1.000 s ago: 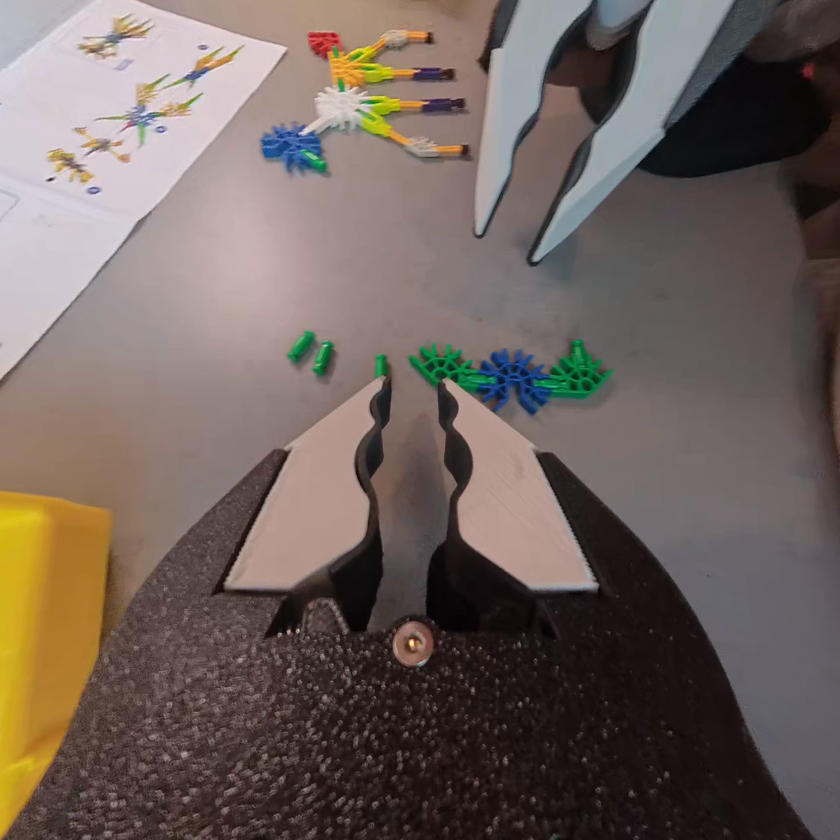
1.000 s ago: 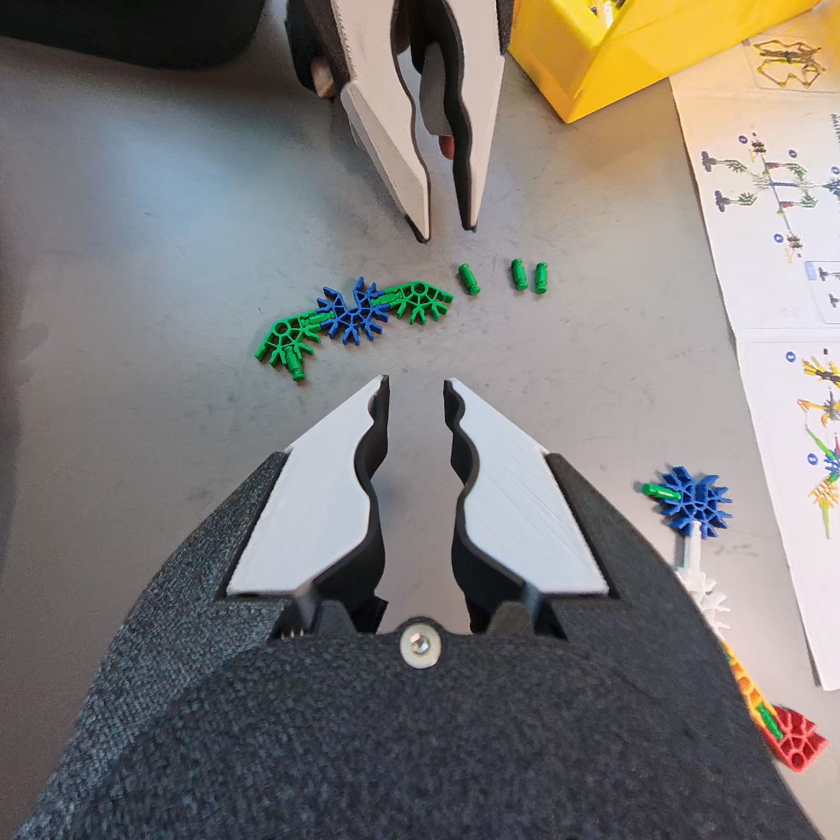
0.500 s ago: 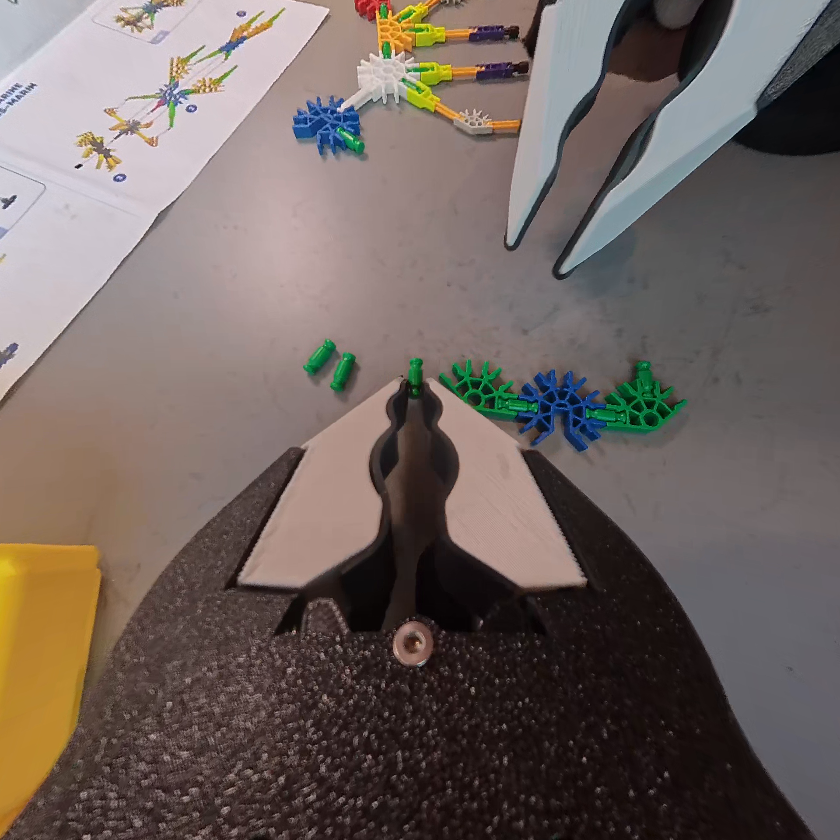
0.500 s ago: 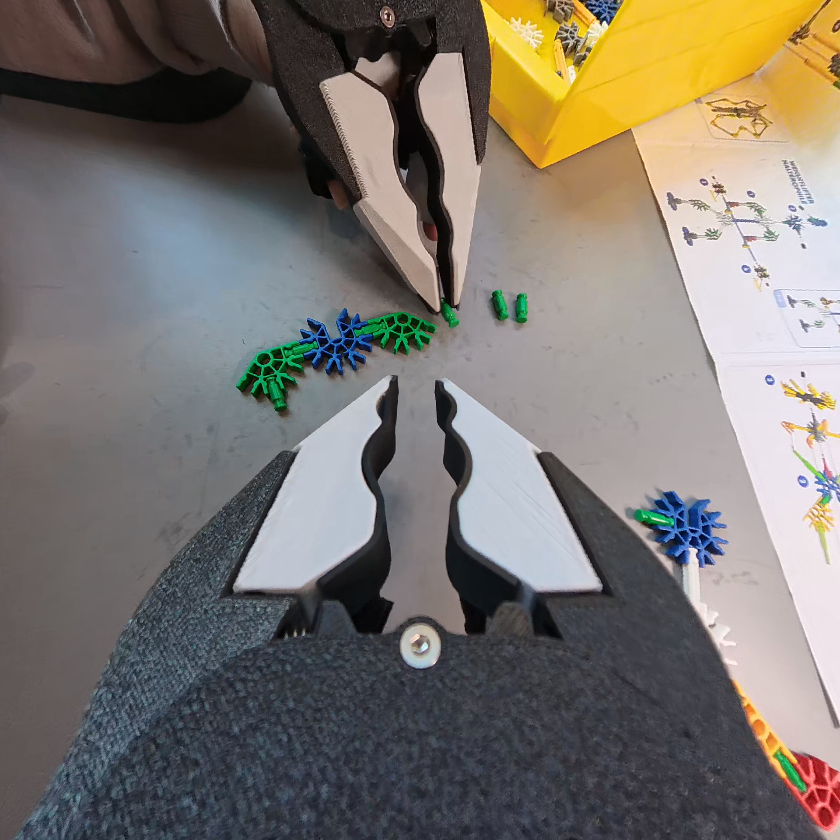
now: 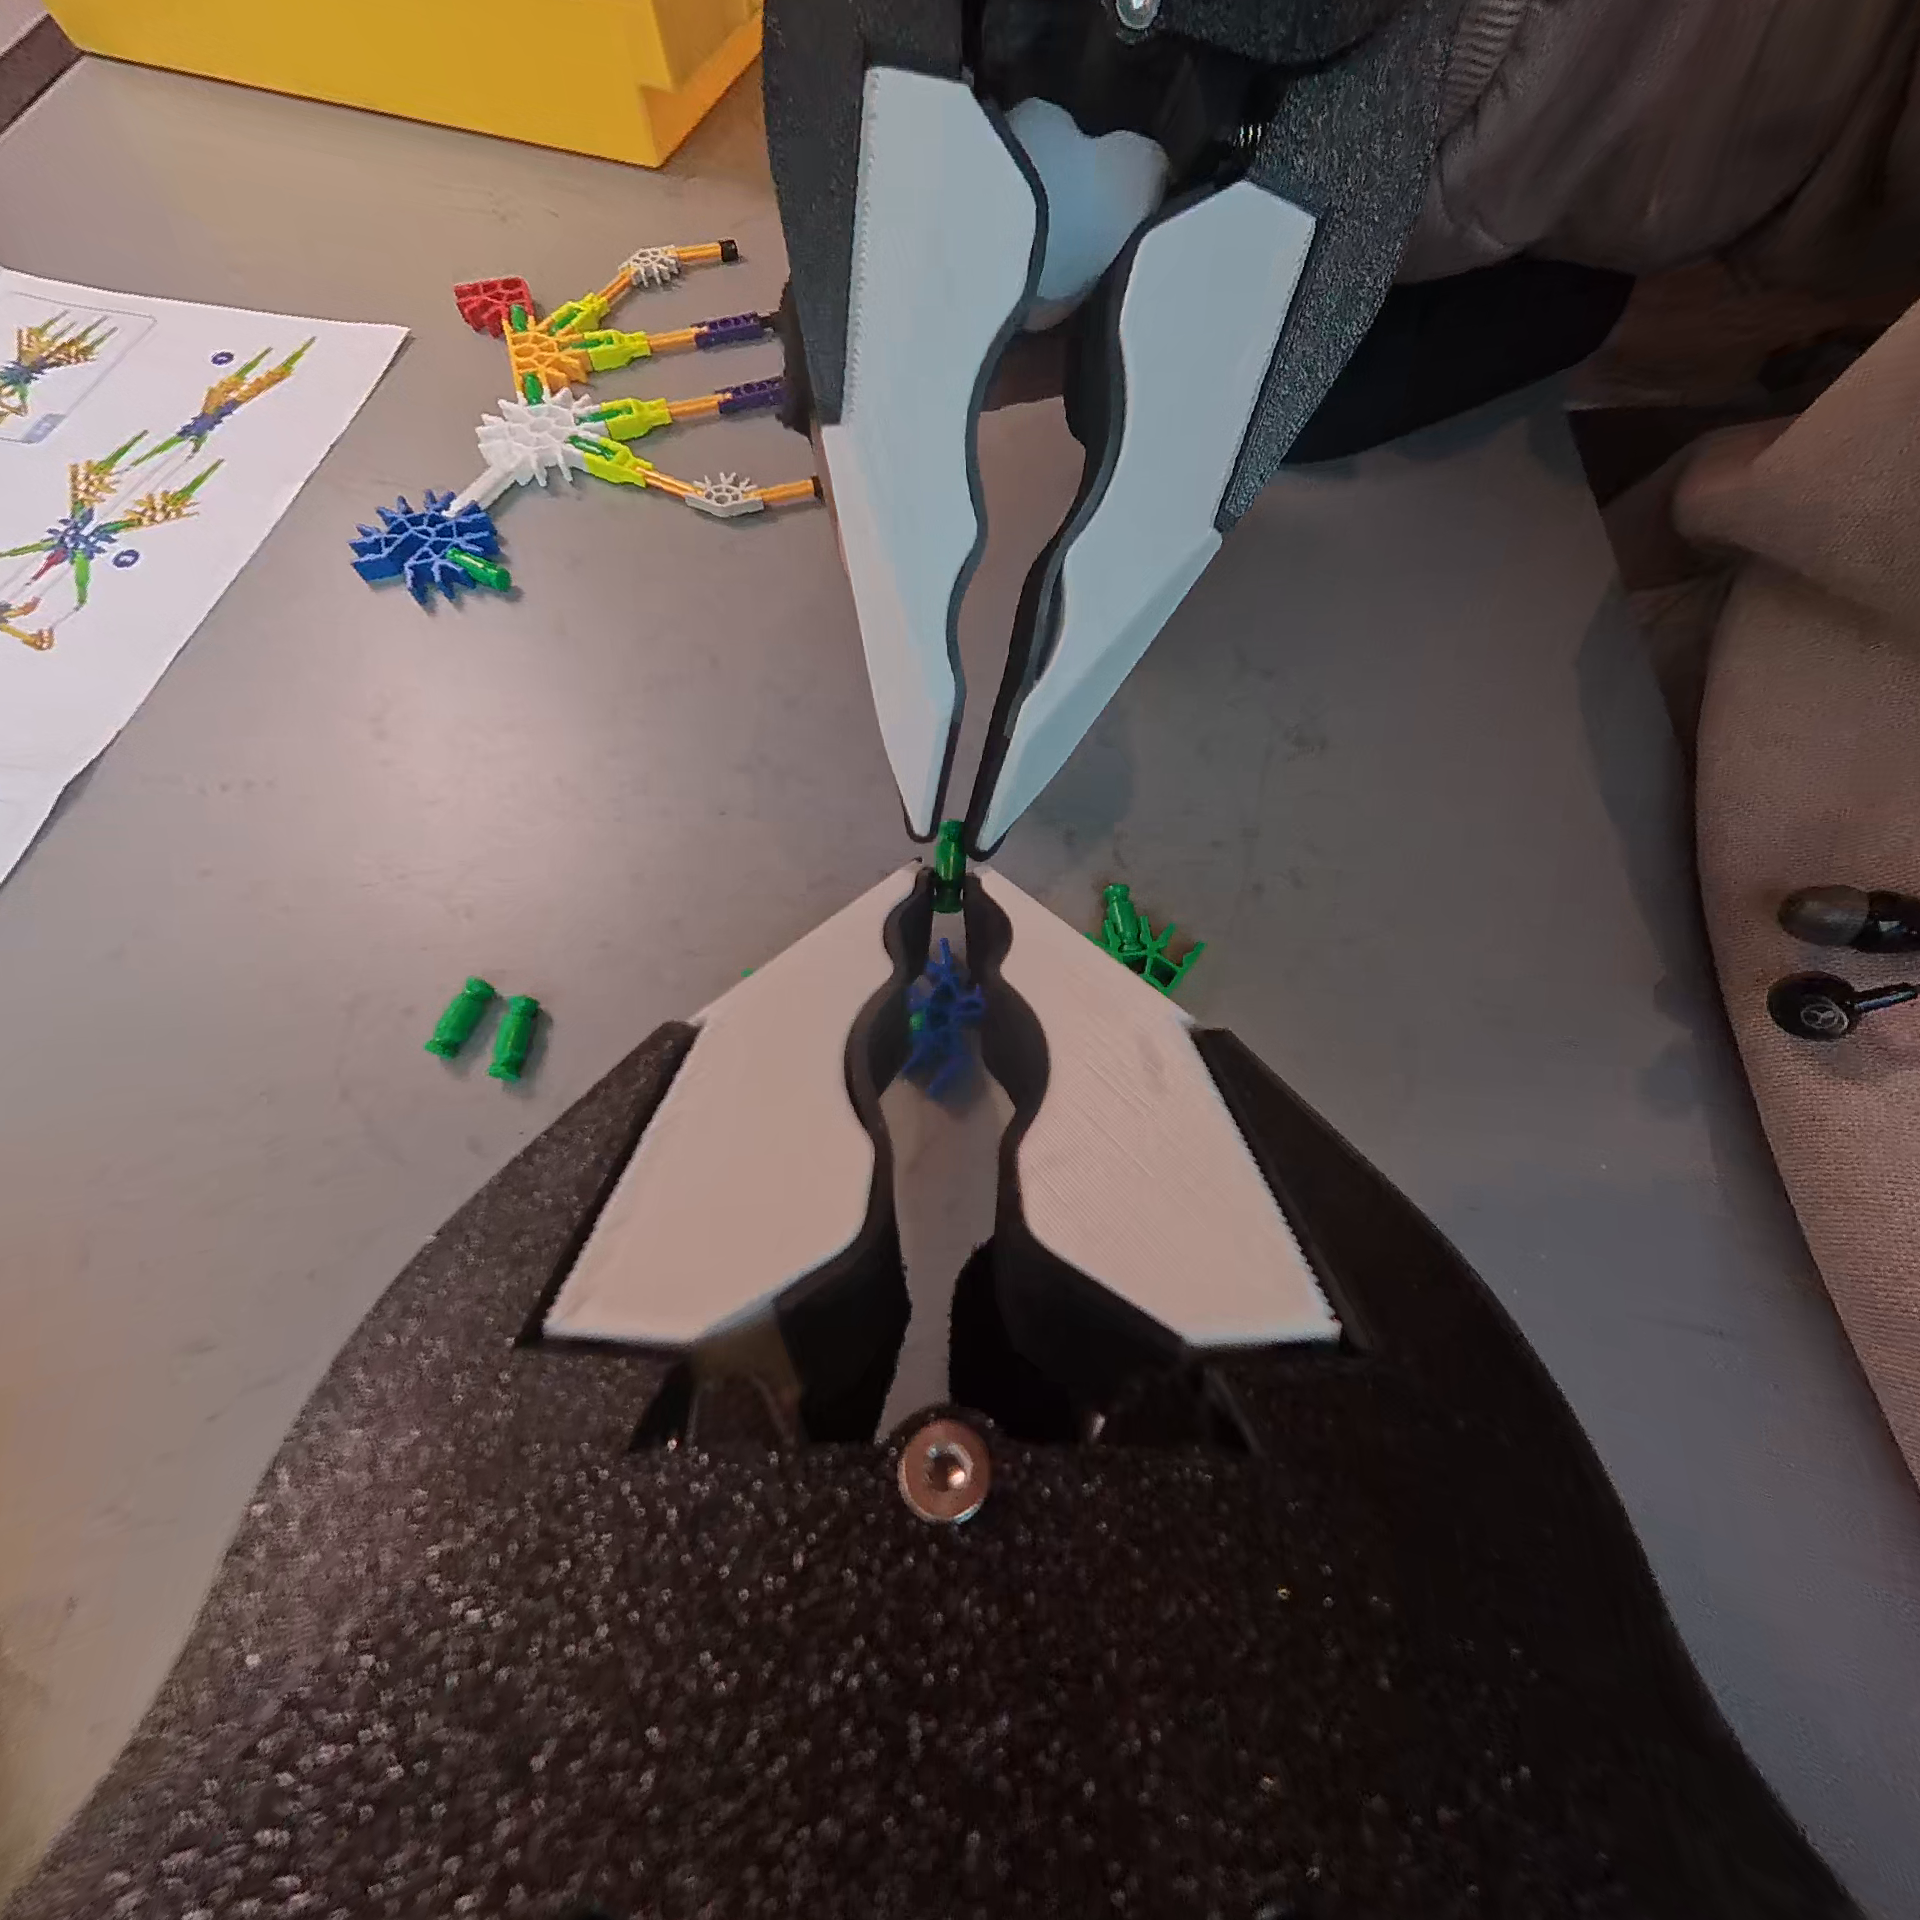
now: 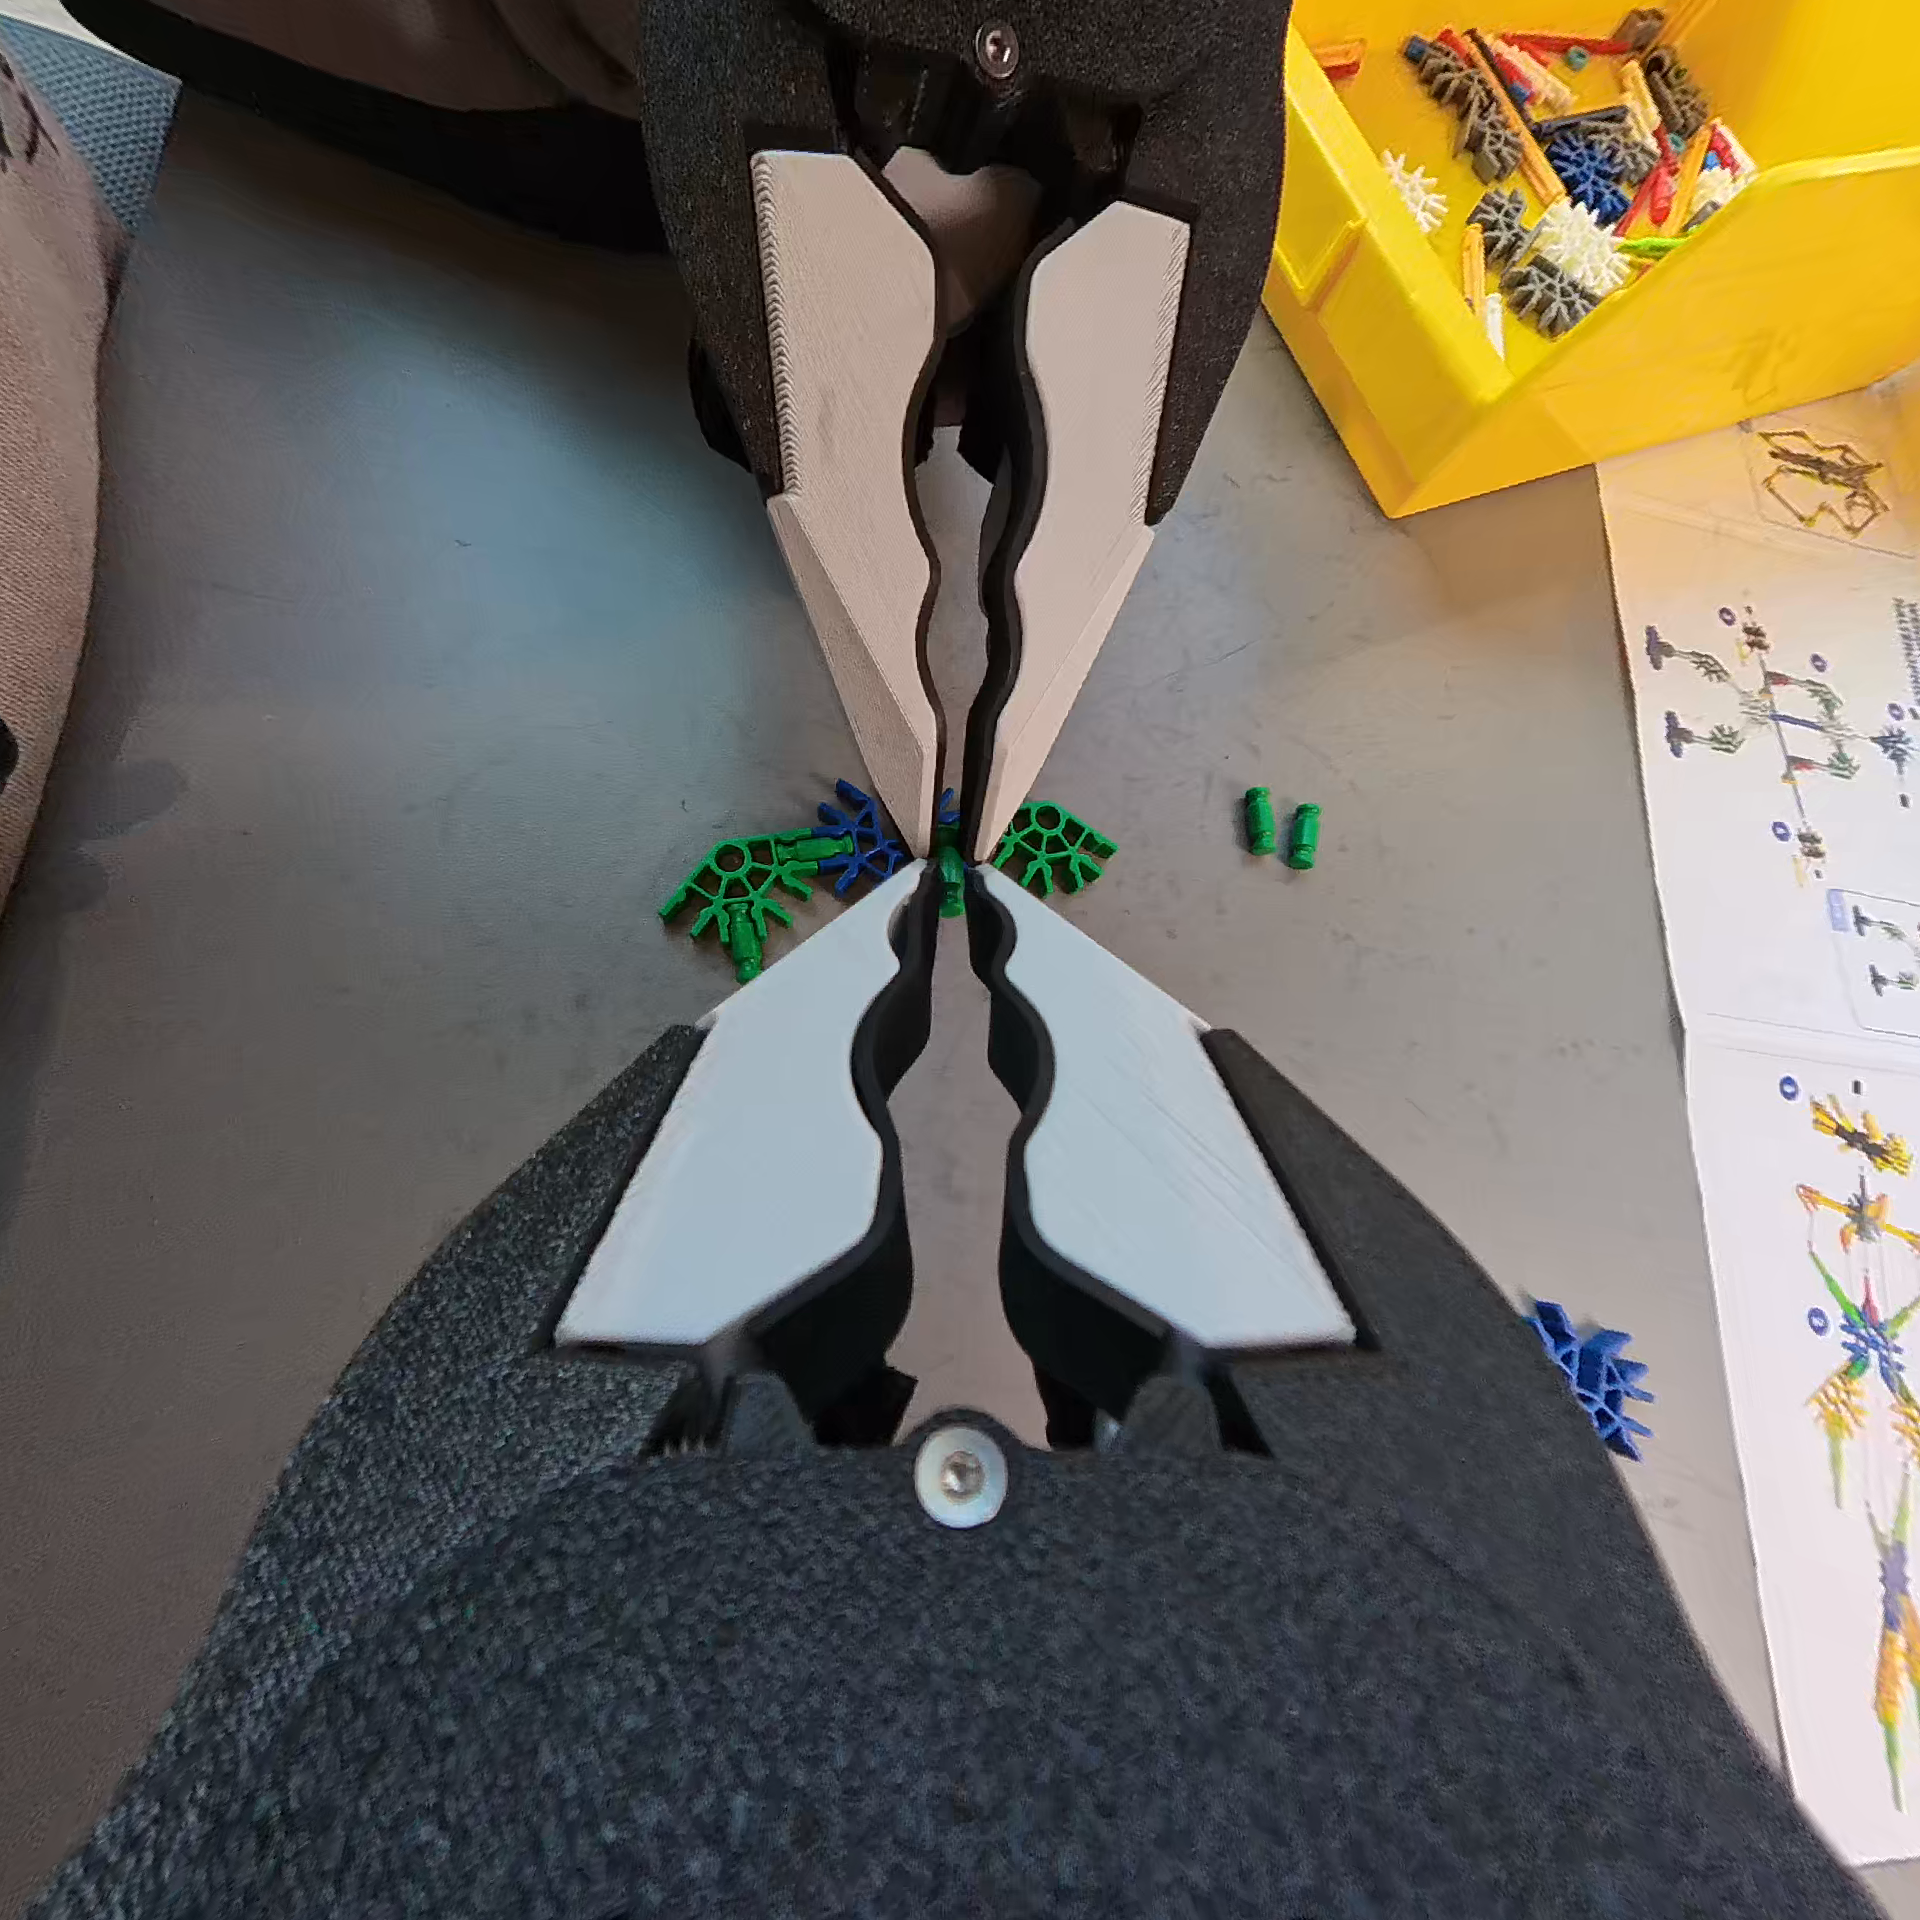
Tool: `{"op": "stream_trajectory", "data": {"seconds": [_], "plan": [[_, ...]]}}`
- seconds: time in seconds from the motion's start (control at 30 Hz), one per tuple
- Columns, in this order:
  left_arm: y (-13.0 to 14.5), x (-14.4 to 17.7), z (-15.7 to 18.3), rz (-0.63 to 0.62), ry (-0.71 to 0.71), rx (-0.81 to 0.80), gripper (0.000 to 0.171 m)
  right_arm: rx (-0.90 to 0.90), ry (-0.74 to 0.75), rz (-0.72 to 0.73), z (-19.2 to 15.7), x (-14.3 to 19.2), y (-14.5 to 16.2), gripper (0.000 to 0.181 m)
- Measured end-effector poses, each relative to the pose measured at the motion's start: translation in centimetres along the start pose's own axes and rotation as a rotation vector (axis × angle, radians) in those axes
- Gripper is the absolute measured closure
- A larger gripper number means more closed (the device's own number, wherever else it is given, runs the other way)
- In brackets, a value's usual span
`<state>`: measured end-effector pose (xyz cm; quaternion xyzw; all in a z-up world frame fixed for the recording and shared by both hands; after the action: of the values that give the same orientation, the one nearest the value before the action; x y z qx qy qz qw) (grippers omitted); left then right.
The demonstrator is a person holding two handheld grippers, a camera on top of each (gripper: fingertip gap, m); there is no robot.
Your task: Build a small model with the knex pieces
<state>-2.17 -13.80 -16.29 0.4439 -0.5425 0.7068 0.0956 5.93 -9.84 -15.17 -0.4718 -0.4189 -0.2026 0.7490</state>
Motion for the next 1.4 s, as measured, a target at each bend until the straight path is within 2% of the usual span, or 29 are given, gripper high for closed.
{"op": "stream_trajectory", "data": {"seconds": [0.37, 1.0, 1.17, 1.4], "plan": [[-0.1, 0.2, 0.4, 0.004, -0.002, -0.021, 0.167, -0.001, -0.049, -0.017, -0.5, 0.3, -0.2, 0.173], [-0.3, 0.3, 0.8, 0.01, 0.004, -0.032, 0.166, 0.017, -0.037, -0.034, -0.6, 0.2, -0.1, 0.176], [0.5, 0.8, -0.1, -0.031, -0.002, 0.001, 0.15, -0.003, -0.034, -0.047, -0.2, 0.3, 0.9, 0.176], [2.4, 0.5, -1.0, -0.131, 0.024, 0.036, 0.145, -0.014, -0.059, -0.055, -0.6, 0.3, 2.1, 0.177]]}}
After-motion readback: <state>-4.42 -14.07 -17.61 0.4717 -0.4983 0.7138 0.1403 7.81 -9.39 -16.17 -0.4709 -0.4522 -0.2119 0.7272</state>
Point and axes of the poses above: each gripper's, where its closed fingertips meet, x back along the fingers, y out of its underside, z = x × y across the jaws, the point moved 6 cm from there along x, back along the fingers, and after that the axes turned 14 degrees about -z, right-handed, at the moved point
